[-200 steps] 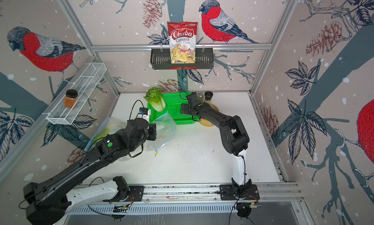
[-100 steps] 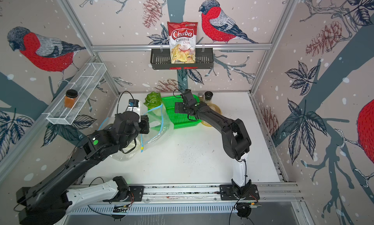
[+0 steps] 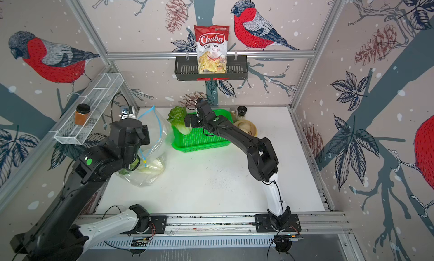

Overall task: Put the chinese cabbages into a zipper bag and zip it
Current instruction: Pick up the Chinese cabbage from the basket.

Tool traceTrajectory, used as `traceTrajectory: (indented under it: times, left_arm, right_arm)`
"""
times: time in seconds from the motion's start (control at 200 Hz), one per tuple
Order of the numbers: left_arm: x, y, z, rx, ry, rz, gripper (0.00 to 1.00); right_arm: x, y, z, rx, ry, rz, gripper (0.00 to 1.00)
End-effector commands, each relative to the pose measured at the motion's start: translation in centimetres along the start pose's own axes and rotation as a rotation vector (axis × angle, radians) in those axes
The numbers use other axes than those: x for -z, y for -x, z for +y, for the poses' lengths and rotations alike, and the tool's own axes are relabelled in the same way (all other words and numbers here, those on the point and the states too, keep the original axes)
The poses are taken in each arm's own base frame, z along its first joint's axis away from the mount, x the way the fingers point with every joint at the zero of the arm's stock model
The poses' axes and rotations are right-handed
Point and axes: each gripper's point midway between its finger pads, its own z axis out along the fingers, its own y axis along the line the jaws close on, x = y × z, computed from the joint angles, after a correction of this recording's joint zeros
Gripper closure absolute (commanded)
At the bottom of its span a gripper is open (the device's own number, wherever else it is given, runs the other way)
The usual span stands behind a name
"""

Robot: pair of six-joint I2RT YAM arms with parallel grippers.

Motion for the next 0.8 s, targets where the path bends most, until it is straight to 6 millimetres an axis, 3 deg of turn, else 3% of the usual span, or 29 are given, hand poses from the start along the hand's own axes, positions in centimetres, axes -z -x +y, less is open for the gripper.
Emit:
traceTrajectory:
  times: [0.0, 0.26, 0.515, 0.67, 0.795]
  left_arm:
    - [-1.0, 0.0, 1.5, -0.019, 0.075, -0.006, 0.99]
    - [-2.9, -2.5, -0.2, -0.014, 0.028, 0.033, 1.00]
    - [-3.5, -4.2, -0.5, 0.022, 0.022, 0.040, 1.00]
    - [-3.5, -4.2, -0.3, 0.030, 0.032, 0.038, 1.00]
    - [-3.5, -4.2, -0.5, 0.037, 0.023, 0.037, 1.00]
  right_arm:
    - [-1.1, 1.0, 1.4, -0.002, 0.045, -0.036, 0.00]
    - [-4.5, 1.6, 2.1, -0.023, 0.078, -0.077, 0.00]
    - [-6.7, 1.9, 1.7, -0.033, 0.116, -0.115, 0.00]
    - [-7.8, 1.7, 1.0, -0.029, 0.116, -0.131, 0.01]
    - [-8.2, 1.5, -0.9, -0.039, 0.063, -0.139, 0.04]
